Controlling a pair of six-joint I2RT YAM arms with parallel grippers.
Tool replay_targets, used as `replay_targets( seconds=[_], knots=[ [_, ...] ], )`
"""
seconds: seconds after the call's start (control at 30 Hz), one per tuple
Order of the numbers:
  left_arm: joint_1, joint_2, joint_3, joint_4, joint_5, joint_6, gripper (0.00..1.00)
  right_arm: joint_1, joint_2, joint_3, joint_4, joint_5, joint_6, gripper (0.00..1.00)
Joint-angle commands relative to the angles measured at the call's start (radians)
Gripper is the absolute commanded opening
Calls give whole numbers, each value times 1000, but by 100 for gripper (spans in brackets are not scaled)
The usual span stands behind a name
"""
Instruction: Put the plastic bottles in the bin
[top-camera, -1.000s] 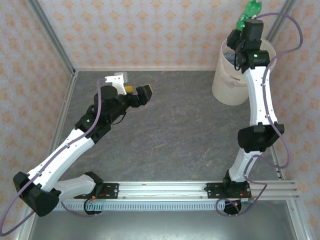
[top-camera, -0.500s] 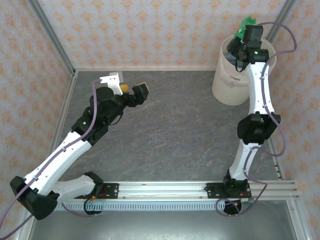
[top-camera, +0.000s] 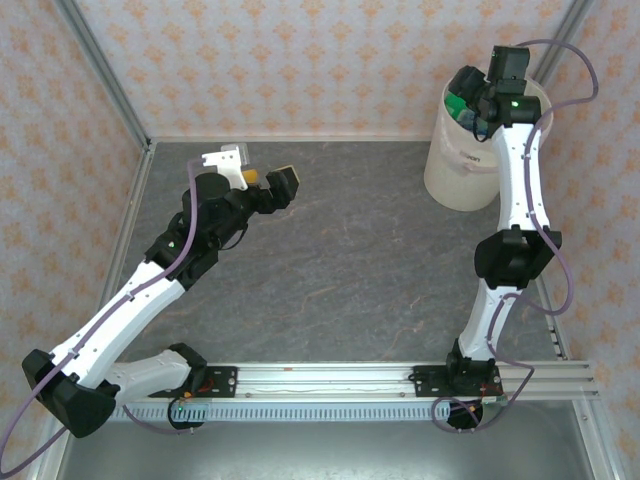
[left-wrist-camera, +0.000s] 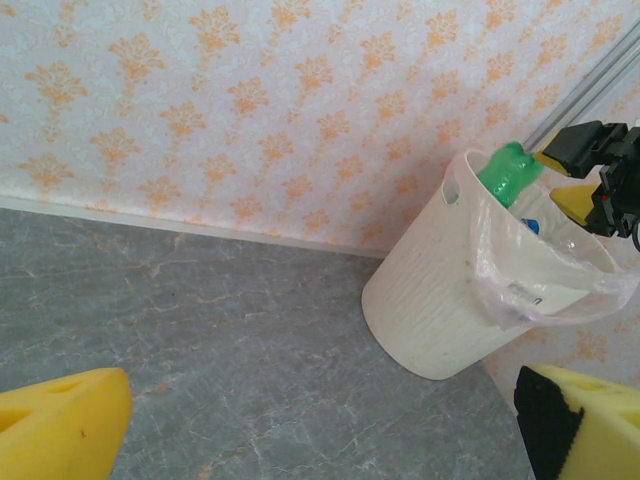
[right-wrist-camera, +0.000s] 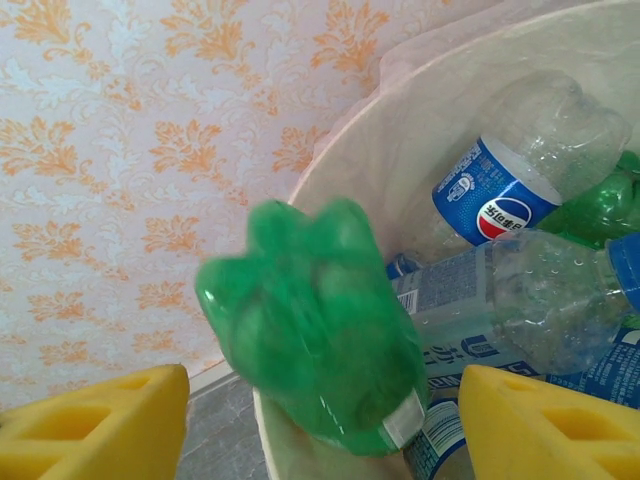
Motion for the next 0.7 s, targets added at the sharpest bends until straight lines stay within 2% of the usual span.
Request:
replay_targets(
  seconds=[0.0,0.13,0.27,0.43,0.67],
  knots=[
    [10,-4,-12,8,7,-15,99,4,-52,33,3,23,-16,72],
    [10,-13,-21,2,5,-20,99,3,-70,19,34,25,-16,79],
    [10,-25,-31,1,2,-25,99,3,-72,7,91,0,-13,74],
    [10,-36,-40,-5,-4,-32,99,13,-56,5,190,-93,21,66],
    [10,-60,-54,-16,-27,-36,99,62,-23,23,229,-63,19,67]
  ],
)
